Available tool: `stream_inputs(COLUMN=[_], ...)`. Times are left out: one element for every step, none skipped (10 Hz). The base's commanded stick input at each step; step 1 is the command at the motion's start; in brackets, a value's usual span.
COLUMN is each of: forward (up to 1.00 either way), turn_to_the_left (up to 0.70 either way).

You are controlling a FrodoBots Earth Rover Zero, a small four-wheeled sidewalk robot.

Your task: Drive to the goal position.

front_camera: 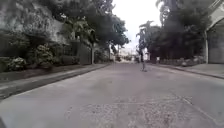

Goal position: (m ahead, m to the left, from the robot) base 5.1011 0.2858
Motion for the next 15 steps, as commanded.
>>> stream_inputs(forward=[0.91, 1.00, 1.00, 1.00, 1.00, 1.00, 1.00, 1.00, 1.00, 1.00, 1.00, 1.00, 1.00, 1.00, 1.00], turn_to_the_left=[0.00, 0.00, 0.00, 0.00, 0.00, 0.00, 0.00, -0.07, -0.27, -0.40, -0.40, -0.40, -0.40, -0.40, -0.40])
